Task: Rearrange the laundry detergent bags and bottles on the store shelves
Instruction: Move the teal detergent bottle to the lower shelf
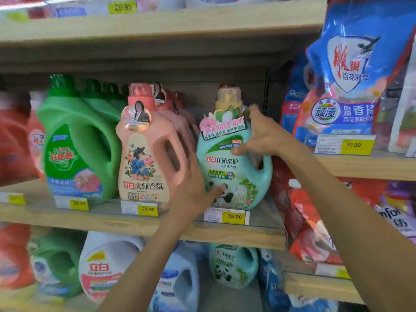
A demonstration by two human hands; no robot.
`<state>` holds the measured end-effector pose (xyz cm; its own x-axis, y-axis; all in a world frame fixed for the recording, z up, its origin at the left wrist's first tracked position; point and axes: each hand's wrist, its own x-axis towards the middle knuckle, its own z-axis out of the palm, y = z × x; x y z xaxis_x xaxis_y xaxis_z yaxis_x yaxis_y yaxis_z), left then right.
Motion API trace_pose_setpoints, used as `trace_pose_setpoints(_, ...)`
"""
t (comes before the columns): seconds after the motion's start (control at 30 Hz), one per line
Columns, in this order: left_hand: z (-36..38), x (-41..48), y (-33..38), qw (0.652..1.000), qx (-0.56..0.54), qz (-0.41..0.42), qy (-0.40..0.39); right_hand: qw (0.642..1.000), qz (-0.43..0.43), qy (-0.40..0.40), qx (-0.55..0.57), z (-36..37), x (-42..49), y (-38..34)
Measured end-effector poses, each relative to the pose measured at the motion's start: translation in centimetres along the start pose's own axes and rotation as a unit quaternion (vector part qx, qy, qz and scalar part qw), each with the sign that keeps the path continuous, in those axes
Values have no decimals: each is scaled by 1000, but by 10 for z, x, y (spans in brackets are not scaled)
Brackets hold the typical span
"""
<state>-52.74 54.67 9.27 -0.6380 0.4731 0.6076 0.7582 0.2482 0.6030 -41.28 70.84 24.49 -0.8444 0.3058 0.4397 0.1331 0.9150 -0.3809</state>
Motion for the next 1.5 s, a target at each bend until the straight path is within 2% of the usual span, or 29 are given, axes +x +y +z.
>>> trace_pose_setpoints(0.13,2,3,-4,999,-45,-15,24,999,-28,-19,-17,-12,-15,-1)
trace_pose_setpoints(0.23,1,6,-13,997,-74,-3,13,999,-37,-35,5,-16,-22,3)
trace_pose_setpoints(0.4,-2,6,-14,997,-76,-2,-3,996,-47,-70,43,-12,-26,16)
trace_pose_setpoints(0.57,-2,6,-17,997,-72,-2,4,996,-34,-85,16,-3,-28,17)
trace_pose_setpoints(0.77,-4,-3,-7,994,-108,11,2,999,-31,-17,9,8,-38,15)
trace_pose_setpoints(0.97,-5,-25,2,988,-141,31,47,993,-81,83,-18,7,-78,7)
trace_pose_setpoints(1.2,-18,-38,26,969,-204,68,124,981,-137,134,-35,-14,-101,-20)
trace_pose_setpoints(1.37,-54,-50,52,963,-214,90,133,975,-164,150,0,-37,-110,-41)
trace_pose_setpoints(1.5,-75,-76,58,960,-244,79,110,974,-164,144,65,-34,-117,-48)
